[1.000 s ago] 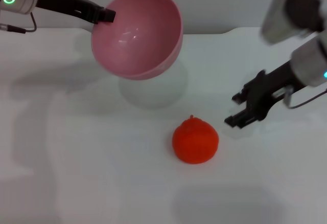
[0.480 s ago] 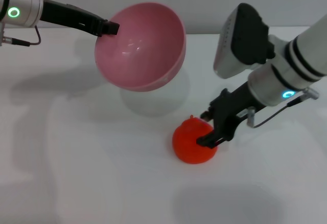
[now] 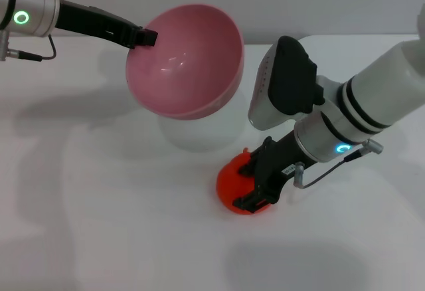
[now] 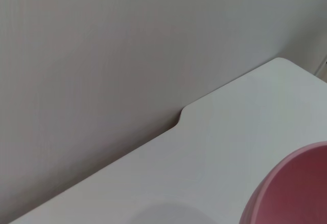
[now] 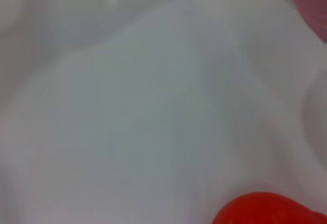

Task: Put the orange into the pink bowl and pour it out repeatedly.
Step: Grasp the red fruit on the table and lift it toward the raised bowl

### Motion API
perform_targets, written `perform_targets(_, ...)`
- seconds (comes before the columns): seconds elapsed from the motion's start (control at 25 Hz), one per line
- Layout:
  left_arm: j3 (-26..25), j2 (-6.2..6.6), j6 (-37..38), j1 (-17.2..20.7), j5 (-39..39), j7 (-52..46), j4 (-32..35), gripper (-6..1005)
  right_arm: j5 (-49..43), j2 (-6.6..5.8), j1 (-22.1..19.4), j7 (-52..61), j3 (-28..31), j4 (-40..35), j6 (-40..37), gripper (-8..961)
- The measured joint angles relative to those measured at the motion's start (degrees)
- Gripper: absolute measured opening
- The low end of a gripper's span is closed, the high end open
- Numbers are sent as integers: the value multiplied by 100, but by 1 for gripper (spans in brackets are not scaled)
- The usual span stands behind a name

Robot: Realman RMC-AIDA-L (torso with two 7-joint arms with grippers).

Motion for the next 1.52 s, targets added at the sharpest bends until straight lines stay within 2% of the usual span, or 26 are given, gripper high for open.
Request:
perform_targets(0.28, -1, 30, -8, -3, 6, 38, 0, 65, -81, -32, -48, 73, -32, 51, 214, 642)
perform_targets(0.68, -1, 45, -24, 15, 8, 49, 0, 68, -116, -32, -81, 97, 9, -110, 207, 229)
perform_targets(0.76, 0, 49, -26, 27, 19, 50, 0, 68, -117, -31, -151, 136, 17, -317, 134, 176)
perform_targets(0.88, -1, 62, -40, 39, 40, 50, 0, 69, -115, -34, -419, 300, 37, -1114, -246, 143)
perform_targets(0.92, -1, 75, -45, 44, 55, 51, 0, 69, -127, -37, -693, 435, 54, -1949, -636, 140)
perform_targets(0.96, 0, 91, -46, 45, 57, 46, 0, 70, -127, -37, -693, 435, 54, -1949, -636, 136)
perform_targets(1.16, -1, 117, -45, 35, 57, 14, 0, 71, 87, -19, -1092, 550, 463, -3691, -1726, 119)
perform_targets(1.32, 1, 122, -44, 23, 57, 9, 0, 72, 716, -24, -1194, 577, 990, -4558, -2256, 94)
perform_targets(1.52, 106, 73, -31, 46, 56, 4, -23, 73, 1323, -38, -1260, 517, 1757, -5351, -2382, 64)
